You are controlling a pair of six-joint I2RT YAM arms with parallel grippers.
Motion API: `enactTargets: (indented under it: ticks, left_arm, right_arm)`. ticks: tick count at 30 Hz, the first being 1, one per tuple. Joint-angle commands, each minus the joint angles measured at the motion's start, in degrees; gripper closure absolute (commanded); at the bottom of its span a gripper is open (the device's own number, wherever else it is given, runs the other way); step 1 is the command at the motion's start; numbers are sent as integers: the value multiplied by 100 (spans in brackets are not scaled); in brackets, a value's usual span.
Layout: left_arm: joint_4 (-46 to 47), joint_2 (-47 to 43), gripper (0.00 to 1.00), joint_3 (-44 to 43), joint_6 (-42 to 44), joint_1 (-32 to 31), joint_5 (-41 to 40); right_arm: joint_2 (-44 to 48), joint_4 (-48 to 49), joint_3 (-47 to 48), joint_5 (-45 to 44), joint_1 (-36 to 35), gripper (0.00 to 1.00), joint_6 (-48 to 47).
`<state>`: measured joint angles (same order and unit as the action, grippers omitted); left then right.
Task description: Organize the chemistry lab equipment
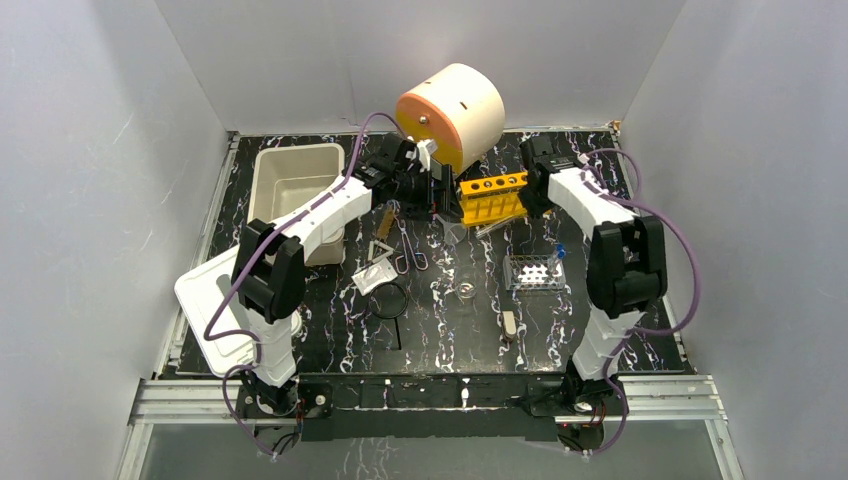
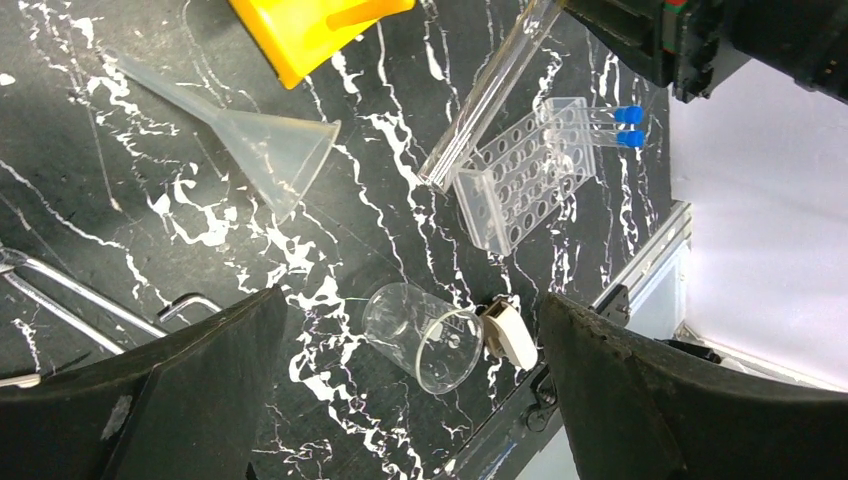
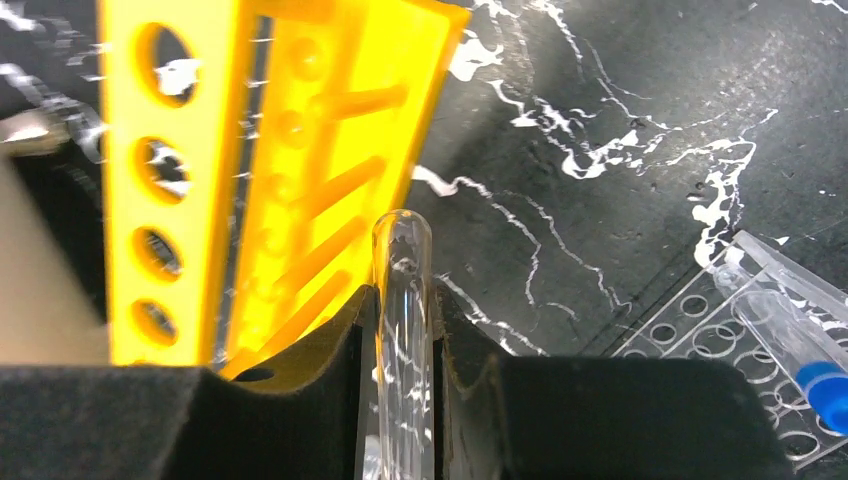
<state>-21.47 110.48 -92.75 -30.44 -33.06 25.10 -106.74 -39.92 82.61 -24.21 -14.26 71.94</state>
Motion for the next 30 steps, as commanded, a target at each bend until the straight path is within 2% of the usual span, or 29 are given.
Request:
enactTargets:
  ticks: [1,8,15,21,25,30]
  left_arm:
    - [73,-112,2,-297,63,36,373]
    - [348,162,2,-676,-48,-2,1122]
    - [372,935,2,-1475,-323,-195,1744]
    - [475,1292,11,-1736,-651,-493,1981]
    - [1064,1354,16,-1610,-1269,-543,2552]
    - [1474,1289,19,-1414,-1626,-553,2789]
  right_arm:
    - [684,331,-240,103,39,77,-274]
    - [1371,575,-644,633,45,77,-801]
    - [2106,835,-1091,1127,46,76,-1018]
    - [2500,964,-1298,1644,45,75,-1109]
    - [2732,1260,-1529,1918,38,75,-1121]
    - [2821,1501,-1640,2069,41,75,-1191]
